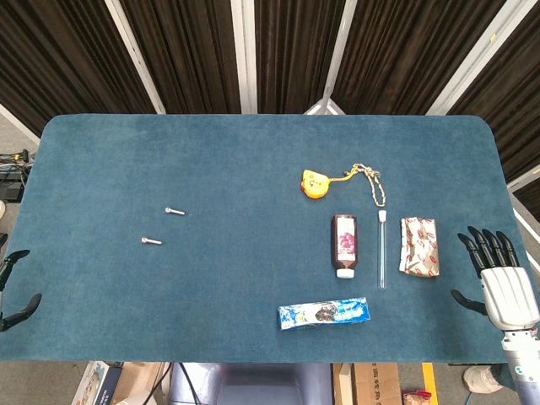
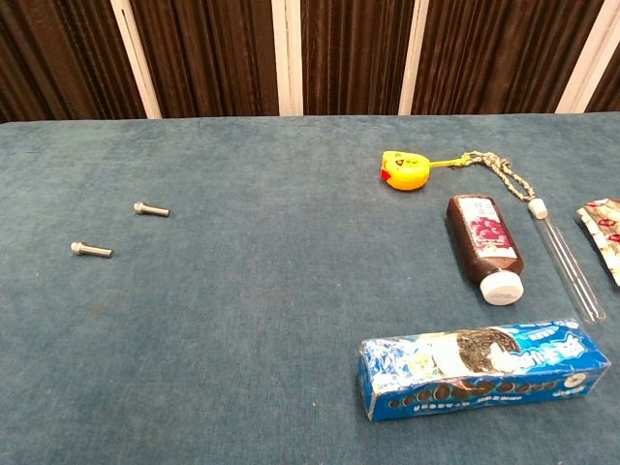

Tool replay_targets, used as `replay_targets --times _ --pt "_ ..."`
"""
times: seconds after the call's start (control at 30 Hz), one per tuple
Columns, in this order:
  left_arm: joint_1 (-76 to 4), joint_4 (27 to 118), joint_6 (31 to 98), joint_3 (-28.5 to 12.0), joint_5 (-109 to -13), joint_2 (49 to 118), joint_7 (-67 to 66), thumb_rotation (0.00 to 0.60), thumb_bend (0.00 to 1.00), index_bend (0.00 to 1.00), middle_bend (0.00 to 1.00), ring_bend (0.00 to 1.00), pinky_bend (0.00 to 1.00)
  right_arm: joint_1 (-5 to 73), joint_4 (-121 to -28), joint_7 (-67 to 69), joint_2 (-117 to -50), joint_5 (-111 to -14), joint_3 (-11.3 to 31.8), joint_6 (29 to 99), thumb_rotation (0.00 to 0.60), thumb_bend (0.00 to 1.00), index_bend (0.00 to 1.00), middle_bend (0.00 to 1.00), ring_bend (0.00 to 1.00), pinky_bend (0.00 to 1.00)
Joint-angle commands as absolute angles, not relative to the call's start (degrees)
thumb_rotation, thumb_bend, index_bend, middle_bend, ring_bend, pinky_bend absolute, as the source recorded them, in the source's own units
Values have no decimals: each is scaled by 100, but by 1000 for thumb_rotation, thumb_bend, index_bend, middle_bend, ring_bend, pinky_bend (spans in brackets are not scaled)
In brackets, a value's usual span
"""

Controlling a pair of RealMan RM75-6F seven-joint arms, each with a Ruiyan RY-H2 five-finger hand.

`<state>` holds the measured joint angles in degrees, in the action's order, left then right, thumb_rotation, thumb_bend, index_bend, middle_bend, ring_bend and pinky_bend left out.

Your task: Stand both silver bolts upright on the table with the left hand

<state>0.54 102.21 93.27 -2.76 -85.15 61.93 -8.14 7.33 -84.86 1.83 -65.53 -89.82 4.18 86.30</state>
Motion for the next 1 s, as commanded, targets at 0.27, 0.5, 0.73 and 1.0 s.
replay_targets --times 0.27,0.5,0.73,1.0 --pt "127 10290 9393 -265 -8516 6136 -832 600 371 237 0 0 0 715 -8539 110 -6545 -8948 420 8647 600 114 130 91 47 0" --pt "81 10248 9301 -244 -8587 6176 -828 600 371 237 0 0 0 697 -8584 153 -6545 -8901 443 8668 600 114 130 91 47 0" --pt "30 10171 9254 -261 -8644 6272 -807 600 372 236 0 0 0 718 -8574 238 -6529 -8878 423 8578 600 114 130 91 47 0" --pt "-125 9998 8993 -325 -8549 6341 -756 600 372 237 3 0 0 693 -8607 251 -6514 -8824 448 8607 600 114 130 91 47 0"
